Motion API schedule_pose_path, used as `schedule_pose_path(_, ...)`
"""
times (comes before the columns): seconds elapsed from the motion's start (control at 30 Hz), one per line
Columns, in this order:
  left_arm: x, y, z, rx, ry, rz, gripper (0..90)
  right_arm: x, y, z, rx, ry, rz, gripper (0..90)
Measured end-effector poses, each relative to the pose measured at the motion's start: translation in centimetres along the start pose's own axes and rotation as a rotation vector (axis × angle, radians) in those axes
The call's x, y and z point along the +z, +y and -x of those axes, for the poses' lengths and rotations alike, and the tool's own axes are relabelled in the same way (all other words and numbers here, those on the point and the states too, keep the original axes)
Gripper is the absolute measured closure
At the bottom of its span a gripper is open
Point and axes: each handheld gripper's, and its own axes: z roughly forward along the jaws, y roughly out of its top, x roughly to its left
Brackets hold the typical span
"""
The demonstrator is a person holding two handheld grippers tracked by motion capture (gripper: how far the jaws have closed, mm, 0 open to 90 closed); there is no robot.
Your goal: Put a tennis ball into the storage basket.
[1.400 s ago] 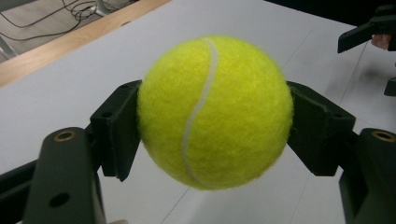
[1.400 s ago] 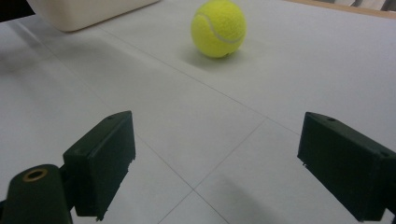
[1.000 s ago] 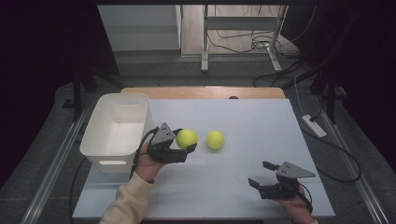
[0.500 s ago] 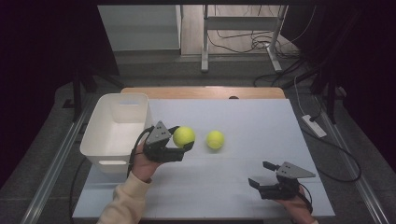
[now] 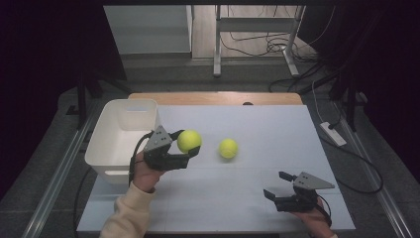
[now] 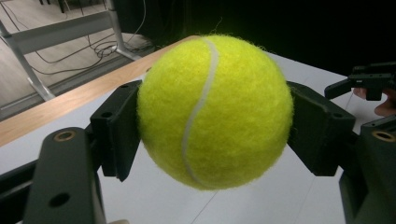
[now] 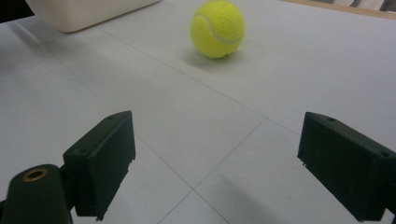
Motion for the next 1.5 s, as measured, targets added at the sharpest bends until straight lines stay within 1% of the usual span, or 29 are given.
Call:
schedule_pose_path(0.37,-1.0,0.4,-0.3,-0.002,0.013,0.029,27.0,0.0,0.0,0.0,0.002,0.000,-0.001,11.4)
schedule_pose_path(0.67,-2.0,0.6,-0.7,-0.015,0.029,0.063,27.0,0.0,0.0,0.0,0.002,-0.004,0.002,11.4)
schedule_pose_path(1.0,-2.9,0.8,-1.0,-0.020,0.043,0.087,27.0,0.0,0.0,0.0,0.000,-0.005,-0.001,11.4)
schedule_pose_path(1.27,-3.8,0.9,-1.5,-0.029,0.062,0.110,27.0,-0.1,0.0,0.0,0.001,-0.005,-0.001,11.4)
schedule_pose_path(1.5,-4.2,0.8,-1.8,-0.037,0.076,0.123,27.0,-0.1,0.0,0.0,-0.001,-0.009,0.001,11.5)
